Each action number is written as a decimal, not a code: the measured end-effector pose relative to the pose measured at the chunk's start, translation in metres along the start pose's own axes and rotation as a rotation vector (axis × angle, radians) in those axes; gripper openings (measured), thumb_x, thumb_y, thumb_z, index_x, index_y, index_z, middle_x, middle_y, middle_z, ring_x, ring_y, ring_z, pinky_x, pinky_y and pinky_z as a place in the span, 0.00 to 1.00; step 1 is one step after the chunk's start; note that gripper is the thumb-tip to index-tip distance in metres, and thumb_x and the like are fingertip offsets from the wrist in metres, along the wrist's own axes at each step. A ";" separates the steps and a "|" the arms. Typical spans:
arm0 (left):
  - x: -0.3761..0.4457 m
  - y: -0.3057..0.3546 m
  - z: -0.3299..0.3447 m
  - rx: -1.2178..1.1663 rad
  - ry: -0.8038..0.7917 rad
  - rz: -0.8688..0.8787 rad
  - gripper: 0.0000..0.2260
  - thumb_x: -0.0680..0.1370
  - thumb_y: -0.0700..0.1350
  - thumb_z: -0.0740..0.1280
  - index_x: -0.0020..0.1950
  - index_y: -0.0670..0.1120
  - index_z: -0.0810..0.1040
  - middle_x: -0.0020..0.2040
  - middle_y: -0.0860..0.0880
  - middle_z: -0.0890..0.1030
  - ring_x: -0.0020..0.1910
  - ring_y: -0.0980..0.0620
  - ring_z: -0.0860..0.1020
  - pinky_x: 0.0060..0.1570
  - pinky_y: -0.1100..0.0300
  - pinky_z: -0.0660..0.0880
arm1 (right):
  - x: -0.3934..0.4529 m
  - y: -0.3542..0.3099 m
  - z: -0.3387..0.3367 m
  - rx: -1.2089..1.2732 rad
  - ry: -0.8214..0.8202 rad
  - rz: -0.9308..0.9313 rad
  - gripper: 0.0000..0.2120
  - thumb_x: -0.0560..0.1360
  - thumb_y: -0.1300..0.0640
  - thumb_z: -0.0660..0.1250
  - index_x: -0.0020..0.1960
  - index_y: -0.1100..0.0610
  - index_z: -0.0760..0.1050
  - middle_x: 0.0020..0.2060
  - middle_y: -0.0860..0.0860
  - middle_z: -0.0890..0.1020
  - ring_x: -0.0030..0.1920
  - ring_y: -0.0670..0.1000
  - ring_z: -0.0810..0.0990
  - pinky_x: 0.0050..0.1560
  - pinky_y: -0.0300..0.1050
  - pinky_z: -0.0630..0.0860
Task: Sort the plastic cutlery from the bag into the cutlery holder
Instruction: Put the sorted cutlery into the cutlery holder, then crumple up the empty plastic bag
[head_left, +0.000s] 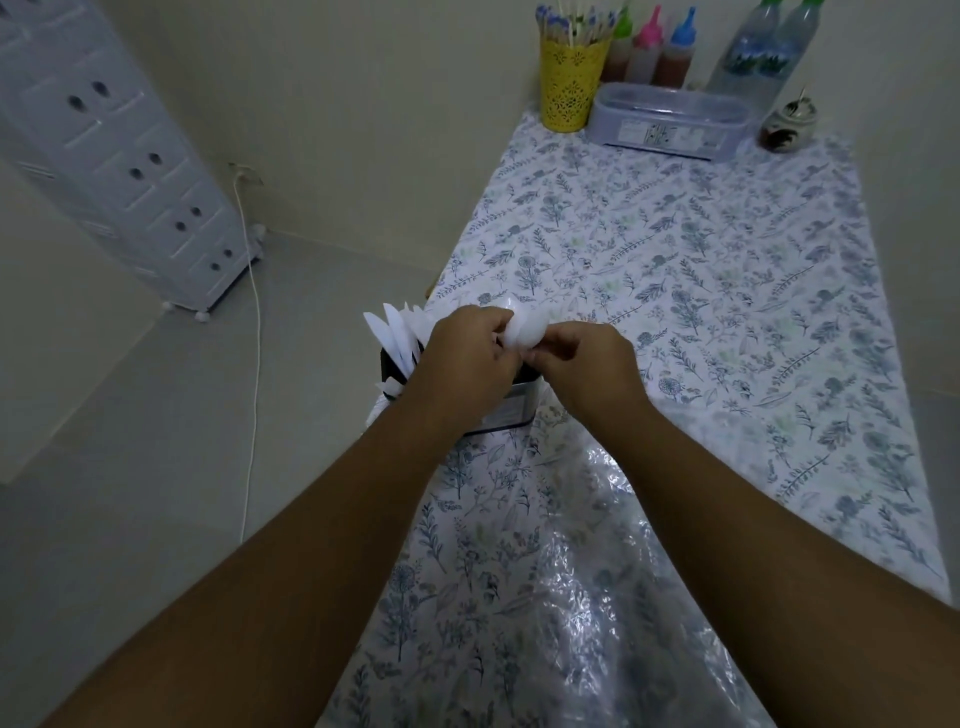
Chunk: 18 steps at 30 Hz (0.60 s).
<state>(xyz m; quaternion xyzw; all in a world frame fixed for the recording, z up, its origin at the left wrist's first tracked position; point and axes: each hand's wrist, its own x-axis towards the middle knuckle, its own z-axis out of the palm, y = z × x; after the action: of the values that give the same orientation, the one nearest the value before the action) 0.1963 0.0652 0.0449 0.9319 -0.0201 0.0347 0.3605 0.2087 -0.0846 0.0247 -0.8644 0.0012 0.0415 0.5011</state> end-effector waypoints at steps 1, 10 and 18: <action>0.000 0.001 0.000 0.019 0.011 0.004 0.10 0.75 0.41 0.71 0.55 0.40 0.83 0.47 0.44 0.82 0.44 0.47 0.79 0.49 0.48 0.77 | 0.000 -0.001 -0.001 -0.025 0.019 -0.001 0.09 0.74 0.56 0.77 0.54 0.54 0.86 0.43 0.47 0.87 0.44 0.44 0.83 0.46 0.35 0.77; -0.037 0.026 0.003 0.037 0.122 0.117 0.13 0.78 0.40 0.68 0.63 0.41 0.80 0.57 0.45 0.80 0.57 0.49 0.77 0.56 0.63 0.68 | -0.023 -0.006 -0.021 -0.068 0.083 -0.037 0.11 0.76 0.55 0.74 0.58 0.53 0.84 0.44 0.44 0.84 0.45 0.39 0.82 0.48 0.30 0.76; -0.109 0.018 0.088 0.041 -0.225 0.079 0.20 0.81 0.46 0.64 0.73 0.46 0.71 0.71 0.48 0.73 0.71 0.49 0.68 0.72 0.56 0.63 | -0.112 0.089 -0.057 -0.335 0.024 0.103 0.12 0.78 0.51 0.68 0.60 0.48 0.82 0.59 0.46 0.83 0.62 0.50 0.79 0.64 0.51 0.76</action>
<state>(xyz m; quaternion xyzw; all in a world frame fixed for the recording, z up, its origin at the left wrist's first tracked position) 0.0909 -0.0061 -0.0172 0.9355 -0.0963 -0.0554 0.3353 0.0970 -0.1826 -0.0160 -0.9351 0.0444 0.0563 0.3470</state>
